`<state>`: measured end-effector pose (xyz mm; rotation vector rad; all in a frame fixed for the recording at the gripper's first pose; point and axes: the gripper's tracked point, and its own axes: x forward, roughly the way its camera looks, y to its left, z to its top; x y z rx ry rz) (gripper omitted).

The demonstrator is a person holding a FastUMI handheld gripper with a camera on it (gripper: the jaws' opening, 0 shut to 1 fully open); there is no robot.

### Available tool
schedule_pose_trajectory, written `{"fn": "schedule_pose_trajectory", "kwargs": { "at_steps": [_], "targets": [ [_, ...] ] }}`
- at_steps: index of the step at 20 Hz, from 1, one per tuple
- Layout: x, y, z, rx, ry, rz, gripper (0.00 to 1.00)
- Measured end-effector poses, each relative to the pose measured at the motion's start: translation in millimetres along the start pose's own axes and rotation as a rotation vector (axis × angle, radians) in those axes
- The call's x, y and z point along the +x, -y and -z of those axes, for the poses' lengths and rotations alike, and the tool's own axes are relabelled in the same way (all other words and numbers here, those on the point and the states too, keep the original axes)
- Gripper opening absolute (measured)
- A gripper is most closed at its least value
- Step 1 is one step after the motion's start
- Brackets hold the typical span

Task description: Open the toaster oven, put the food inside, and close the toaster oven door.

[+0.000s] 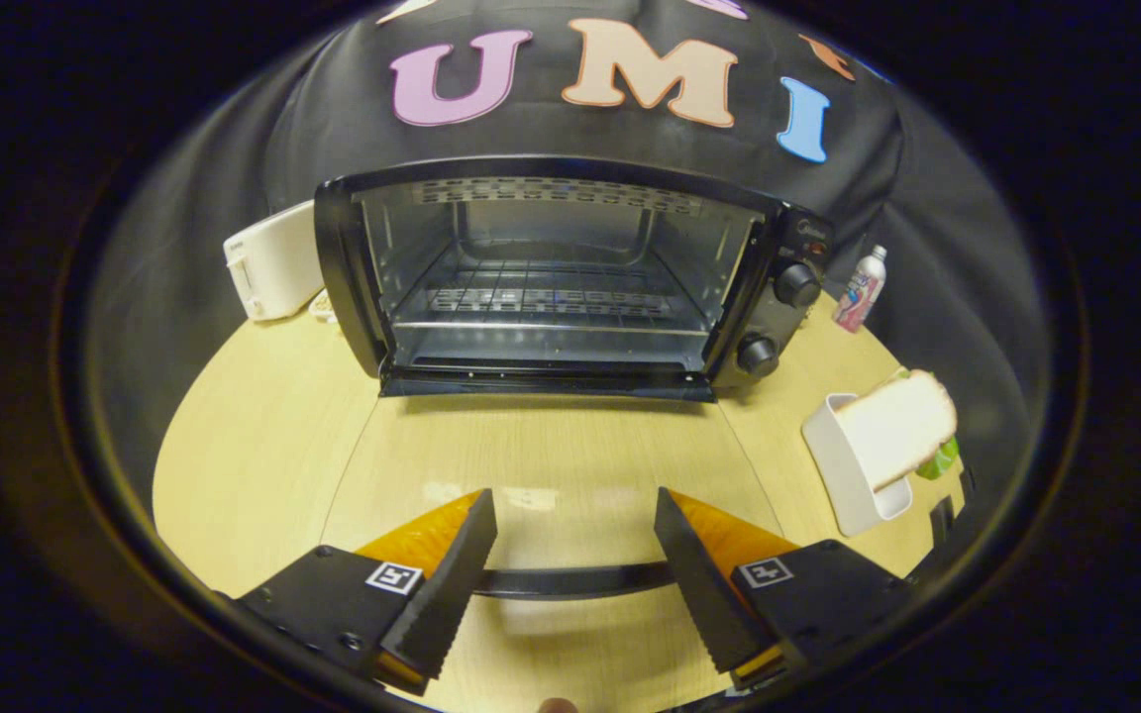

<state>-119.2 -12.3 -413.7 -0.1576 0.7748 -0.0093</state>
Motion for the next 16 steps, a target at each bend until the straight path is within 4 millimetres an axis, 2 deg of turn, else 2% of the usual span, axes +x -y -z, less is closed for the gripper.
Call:
{"fn": "schedule_pose_trajectory", "kwargs": {
  "at_steps": [3, 7, 11, 16],
  "targets": [
    [-10.9, 10.0, -4.0, -0.037, 0.025, 0.017, 1.00],
    [-31.4, 25.8, -24.6, -0.042, 0.088, 0.045, 1.00],
    [-49.9, 52.0, -68.7, 0.035, 0.196, 0.087, 1.00],
    [-76.1, 113.3, -131.3, 0.146, 0.340, 0.199, 1.00]
  ]
}}
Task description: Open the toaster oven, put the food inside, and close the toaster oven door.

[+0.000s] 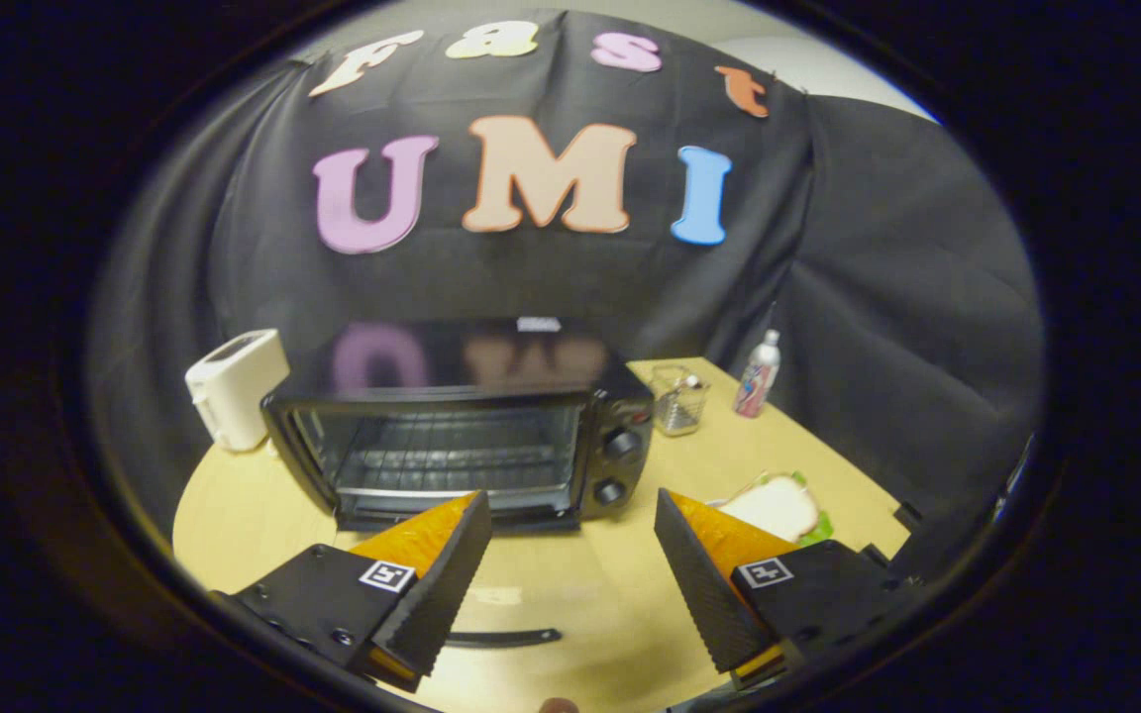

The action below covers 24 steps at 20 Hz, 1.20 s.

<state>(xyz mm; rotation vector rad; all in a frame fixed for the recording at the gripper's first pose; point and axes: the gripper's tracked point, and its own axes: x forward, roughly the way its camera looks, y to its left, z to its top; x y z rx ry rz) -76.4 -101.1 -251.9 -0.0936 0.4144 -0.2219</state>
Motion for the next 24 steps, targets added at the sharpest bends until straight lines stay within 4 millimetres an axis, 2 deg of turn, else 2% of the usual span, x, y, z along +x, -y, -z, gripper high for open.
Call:
{"fn": "schedule_pose_trajectory", "kwargs": {
  "at_steps": [4, 6, 10, 13, 17, 20, 24],
  "targets": [
    [5.3, 62.7, -44.0, 0.087, 0.068, 0.114, 1.00],
    [4.6, 93.0, -57.6, 0.124, 0.097, 0.169, 1.00],
    [8.7, 152.5, -59.7, 0.196, 0.114, 0.271, 1.00],
    [4.0, 191.8, -44.0, 0.265, 0.104, 0.336, 1.00],
    [9.1, 228.4, -12.8, 0.340, 0.064, 0.407, 1.00],
    [16.1, 241.0, 19.7, 0.376, 0.005, 0.421, 0.99],
    [38.1, 241.8, 60.9, 0.412, -0.081, 0.385, 1.00]
  ]
}}
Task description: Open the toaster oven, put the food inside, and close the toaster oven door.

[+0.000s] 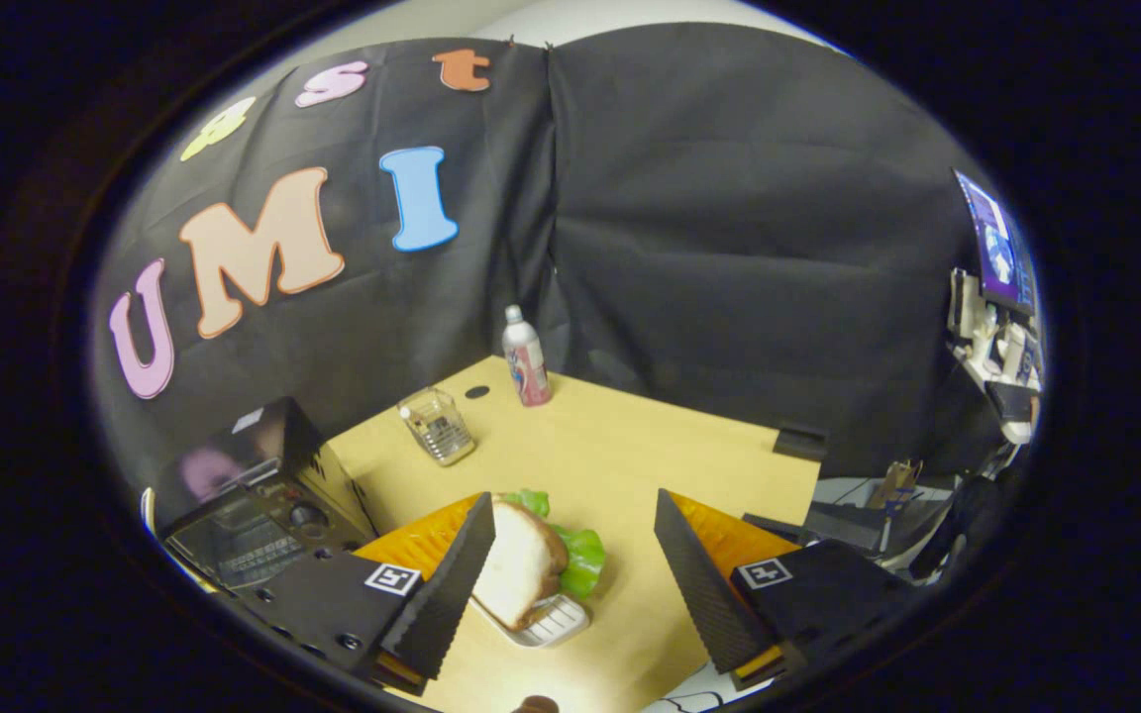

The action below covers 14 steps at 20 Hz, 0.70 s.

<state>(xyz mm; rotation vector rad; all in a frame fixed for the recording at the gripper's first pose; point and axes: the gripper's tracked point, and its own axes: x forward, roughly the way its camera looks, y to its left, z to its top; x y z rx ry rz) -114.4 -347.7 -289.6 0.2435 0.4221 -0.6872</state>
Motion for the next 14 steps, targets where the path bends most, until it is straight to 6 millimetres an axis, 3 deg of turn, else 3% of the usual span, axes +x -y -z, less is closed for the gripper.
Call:
{"fn": "schedule_pose_trajectory", "kwargs": {
  "at_steps": [7, 14],
  "targets": [
    [37.3, -10.4, 50.2, 0.038, -0.138, -0.084, 1.00],
    [62.3, -24.3, 77.0, 0.043, -0.229, -0.145, 1.00]
  ]
}}
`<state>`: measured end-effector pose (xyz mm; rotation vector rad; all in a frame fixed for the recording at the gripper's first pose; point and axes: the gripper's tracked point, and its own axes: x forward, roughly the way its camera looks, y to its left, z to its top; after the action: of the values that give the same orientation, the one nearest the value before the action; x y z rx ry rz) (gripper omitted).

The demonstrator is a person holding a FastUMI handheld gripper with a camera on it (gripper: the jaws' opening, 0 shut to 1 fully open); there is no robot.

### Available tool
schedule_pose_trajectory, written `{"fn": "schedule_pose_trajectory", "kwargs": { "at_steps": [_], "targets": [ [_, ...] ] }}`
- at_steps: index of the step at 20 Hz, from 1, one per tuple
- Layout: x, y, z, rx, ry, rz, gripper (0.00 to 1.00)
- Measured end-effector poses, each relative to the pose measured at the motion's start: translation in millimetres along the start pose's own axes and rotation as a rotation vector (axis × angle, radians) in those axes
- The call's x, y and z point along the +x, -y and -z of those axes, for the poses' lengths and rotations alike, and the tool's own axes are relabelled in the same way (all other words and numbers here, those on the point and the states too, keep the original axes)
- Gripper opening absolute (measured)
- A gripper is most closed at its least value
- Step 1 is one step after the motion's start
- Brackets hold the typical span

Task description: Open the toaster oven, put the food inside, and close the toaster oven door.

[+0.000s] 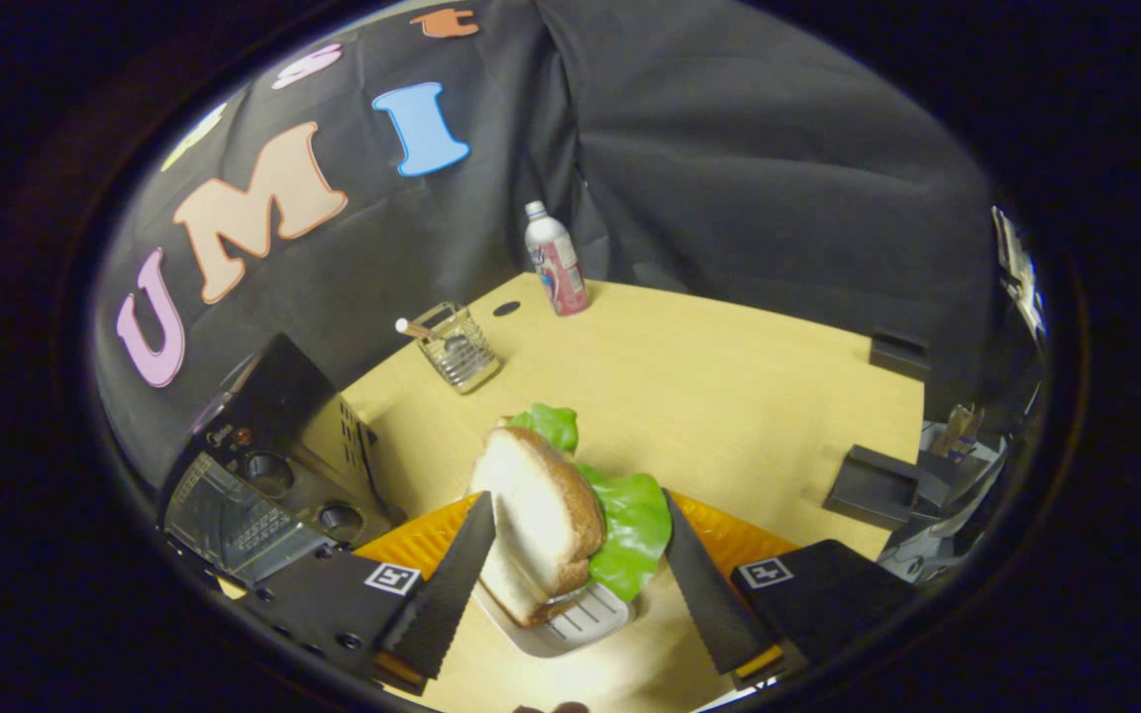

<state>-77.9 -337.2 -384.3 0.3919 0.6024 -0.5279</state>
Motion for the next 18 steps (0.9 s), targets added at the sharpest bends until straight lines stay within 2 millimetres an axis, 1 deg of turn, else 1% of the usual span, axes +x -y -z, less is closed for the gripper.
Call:
{"fn": "schedule_pose_trajectory", "kwargs": {
  "at_steps": [3, 8, 10, 11, 12, 15, 18],
  "targets": [
    [4.7, -7.3, -0.6, 0.014, -0.013, -0.033, 0.91],
    [4.3, -7.6, -1.7, 0.058, -0.025, -0.063, 0.65],
    [0.5, -11.2, -7.4, 0.075, -0.007, -0.077, 0.55],
    [-6.2, -13.2, -9.9, 0.077, 0.005, -0.083, 0.50],
    [-8.0, -15.5, -15.6, 0.084, 0.021, -0.098, 0.45],
    [-13.9, -11.1, -21.2, 0.074, 0.040, -0.057, 0.30],
    [-28.5, -17.1, -34.0, 0.085, 0.081, -0.052, 0.30]
  ]
}}
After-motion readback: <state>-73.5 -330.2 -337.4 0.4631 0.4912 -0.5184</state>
